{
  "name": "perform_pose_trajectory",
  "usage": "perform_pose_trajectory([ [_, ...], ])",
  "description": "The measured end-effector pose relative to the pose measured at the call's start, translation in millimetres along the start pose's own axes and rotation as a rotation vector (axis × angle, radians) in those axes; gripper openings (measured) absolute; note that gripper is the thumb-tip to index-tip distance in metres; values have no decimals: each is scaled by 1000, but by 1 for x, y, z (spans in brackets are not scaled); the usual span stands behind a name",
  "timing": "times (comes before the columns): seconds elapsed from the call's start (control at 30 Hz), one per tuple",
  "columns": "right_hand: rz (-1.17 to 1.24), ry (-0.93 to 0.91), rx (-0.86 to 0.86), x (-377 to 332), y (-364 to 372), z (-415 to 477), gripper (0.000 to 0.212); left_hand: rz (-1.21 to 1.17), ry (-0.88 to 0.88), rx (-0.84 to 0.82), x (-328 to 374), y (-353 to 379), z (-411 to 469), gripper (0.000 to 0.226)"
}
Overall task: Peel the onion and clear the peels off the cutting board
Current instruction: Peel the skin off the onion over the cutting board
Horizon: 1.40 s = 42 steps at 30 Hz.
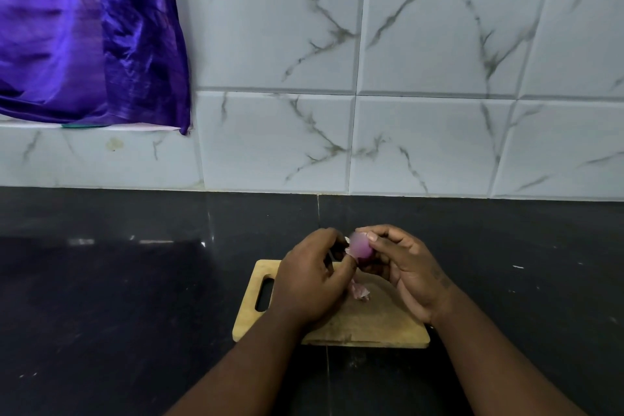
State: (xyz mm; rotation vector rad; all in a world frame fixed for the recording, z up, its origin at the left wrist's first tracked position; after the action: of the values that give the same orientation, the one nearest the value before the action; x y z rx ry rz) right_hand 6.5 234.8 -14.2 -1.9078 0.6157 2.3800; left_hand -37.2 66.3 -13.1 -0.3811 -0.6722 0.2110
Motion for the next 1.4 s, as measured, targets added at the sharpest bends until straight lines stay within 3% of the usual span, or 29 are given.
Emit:
perform_pose_trajectory([
  [0.23, 33, 21, -30, 2, 2, 0, 42, 54, -69, -16, -2, 3, 1, 7],
  [0.5, 87, 48, -47, 4, -1, 1, 41, 198, -180, -11, -11, 3, 3, 26],
  [0.73, -83, -12, 35, 5, -7, 2, 41, 98, -118, 42, -10, 1, 4, 9],
  [0.83, -132, -42, 45, 5, -6, 2, 33, 44, -61, 13, -5, 1, 2, 19],
  [1.03, -173, -85, 15, 2, -6, 1, 50, 61, -107, 61, -8, 0, 4, 11],
  [1.4, -292, -213, 11, 1, -8, 5, 49, 41, -146, 68, -10, -1, 3, 15],
])
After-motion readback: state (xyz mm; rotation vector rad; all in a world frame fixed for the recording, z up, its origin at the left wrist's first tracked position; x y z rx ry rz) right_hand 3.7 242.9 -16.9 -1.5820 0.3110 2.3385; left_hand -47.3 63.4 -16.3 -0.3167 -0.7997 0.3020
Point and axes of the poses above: each hand's wrist, its own z-axis towards the middle knuckle, its own y-axis out of the palm, x = y × z, the point moved 4 cm from there along z, towards the middle knuckle, and after that the axes turned 7 degrees about x, right-handed, at the moved point
